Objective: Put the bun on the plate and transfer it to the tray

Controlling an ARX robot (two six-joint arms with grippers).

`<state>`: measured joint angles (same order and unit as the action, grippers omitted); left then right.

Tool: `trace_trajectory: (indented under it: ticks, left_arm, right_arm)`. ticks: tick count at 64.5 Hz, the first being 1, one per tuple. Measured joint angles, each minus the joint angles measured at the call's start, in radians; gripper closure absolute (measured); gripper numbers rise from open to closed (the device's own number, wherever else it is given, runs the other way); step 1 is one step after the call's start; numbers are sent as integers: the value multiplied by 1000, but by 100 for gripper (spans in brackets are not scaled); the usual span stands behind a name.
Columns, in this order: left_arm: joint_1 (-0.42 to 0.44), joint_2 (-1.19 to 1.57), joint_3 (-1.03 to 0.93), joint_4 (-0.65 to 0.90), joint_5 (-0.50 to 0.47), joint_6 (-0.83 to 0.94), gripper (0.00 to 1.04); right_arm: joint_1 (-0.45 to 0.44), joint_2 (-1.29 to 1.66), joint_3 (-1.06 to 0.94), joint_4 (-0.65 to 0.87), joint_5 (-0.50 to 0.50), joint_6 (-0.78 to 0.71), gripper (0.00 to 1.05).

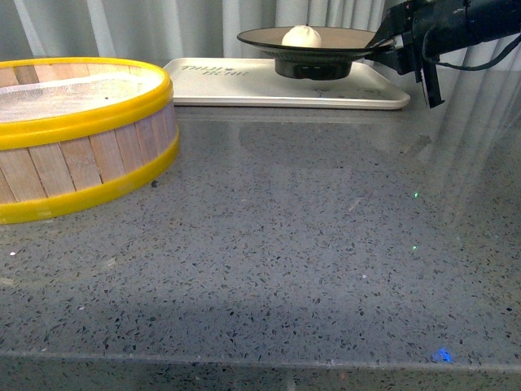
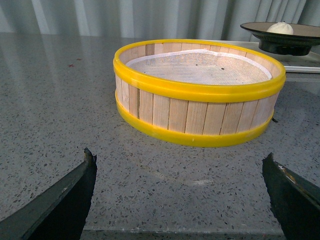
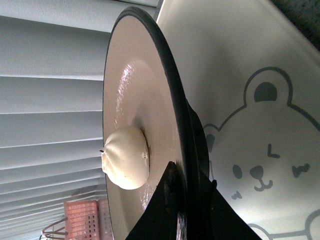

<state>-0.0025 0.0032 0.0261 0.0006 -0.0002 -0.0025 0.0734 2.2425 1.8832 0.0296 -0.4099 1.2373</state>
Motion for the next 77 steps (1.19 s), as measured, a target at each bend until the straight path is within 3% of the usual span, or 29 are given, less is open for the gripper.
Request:
trace_trajectory:
  ticks: [61, 77]
  left_arm:
    - [0, 0, 0, 0, 0, 0, 7]
    - [0, 0, 0, 0, 0, 0, 7]
  right_arm:
    - [-31, 15, -6, -50, 8, -4, 102]
    - [-37, 15, 2, -51, 3, 2, 63]
